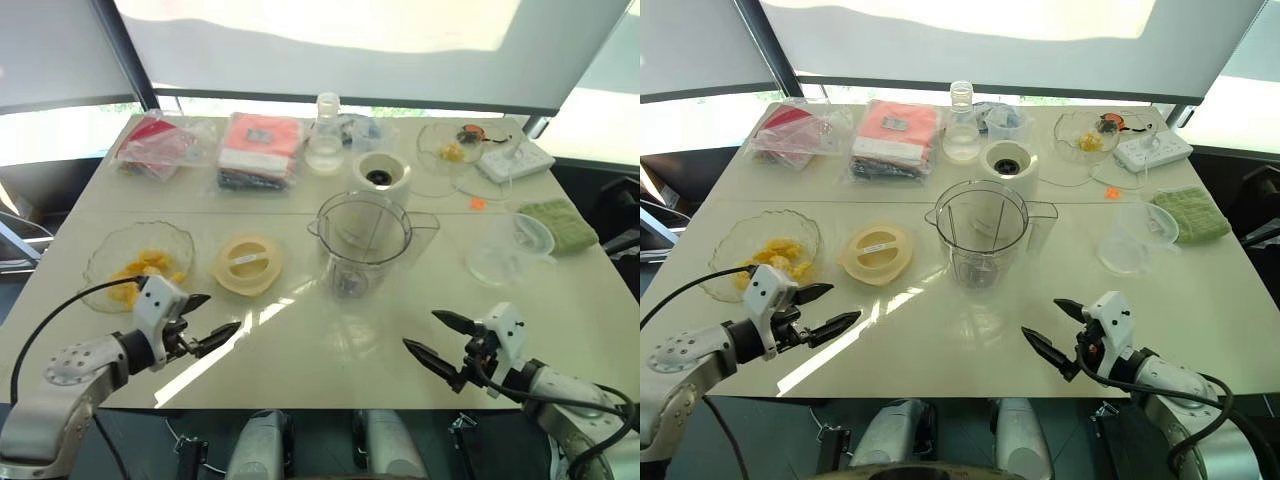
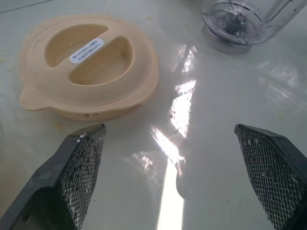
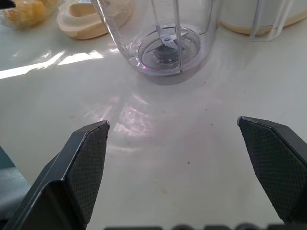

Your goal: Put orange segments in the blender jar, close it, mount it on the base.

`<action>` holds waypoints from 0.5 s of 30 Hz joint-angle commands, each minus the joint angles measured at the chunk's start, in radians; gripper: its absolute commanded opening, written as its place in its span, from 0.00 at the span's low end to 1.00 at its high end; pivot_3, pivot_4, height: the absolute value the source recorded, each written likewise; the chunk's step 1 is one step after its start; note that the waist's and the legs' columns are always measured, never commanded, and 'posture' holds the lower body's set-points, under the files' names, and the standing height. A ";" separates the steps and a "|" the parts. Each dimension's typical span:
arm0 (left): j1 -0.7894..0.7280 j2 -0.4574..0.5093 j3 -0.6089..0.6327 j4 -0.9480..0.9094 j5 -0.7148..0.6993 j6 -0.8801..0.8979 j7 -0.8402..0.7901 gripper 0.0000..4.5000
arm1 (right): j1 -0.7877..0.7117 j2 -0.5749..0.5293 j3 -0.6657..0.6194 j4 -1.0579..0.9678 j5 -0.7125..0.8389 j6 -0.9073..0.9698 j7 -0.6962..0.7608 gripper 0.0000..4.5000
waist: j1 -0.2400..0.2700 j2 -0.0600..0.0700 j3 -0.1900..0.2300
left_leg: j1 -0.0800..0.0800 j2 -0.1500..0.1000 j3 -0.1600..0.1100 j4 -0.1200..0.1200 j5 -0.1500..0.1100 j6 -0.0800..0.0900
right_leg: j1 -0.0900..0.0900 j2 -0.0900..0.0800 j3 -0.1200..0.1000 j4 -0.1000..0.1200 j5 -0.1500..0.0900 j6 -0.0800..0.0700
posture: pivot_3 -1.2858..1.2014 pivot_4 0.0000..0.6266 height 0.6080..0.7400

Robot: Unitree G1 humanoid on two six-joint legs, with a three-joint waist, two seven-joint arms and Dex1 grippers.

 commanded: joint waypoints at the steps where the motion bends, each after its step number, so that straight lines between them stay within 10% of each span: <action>1: -0.020 0.010 0.001 -0.009 -0.004 -0.020 -0.012 0.99 | -0.015 -0.003 -0.007 -0.029 0.008 -0.005 0.000 1.00 | 0.000 0.000 0.000 | 0.000 0.000 0.000 0.000 0.000 0.000 | 0.000 0.000 0.000 0.000 0.000 0.000 | 0.52 0.24 1.00; 15: -0.099 -0.047 -0.010 0.046 0.011 -0.029 0.059 0.99 | -0.107 -0.028 0.035 0.022 -0.024 0.015 0.011 1.00 | 0.000 -0.001 0.000 | 0.000 0.000 0.001 0.000 0.000 0.000 | 0.000 0.000 0.000 0.000 0.000 0.000 | 0.52 0.24 1.00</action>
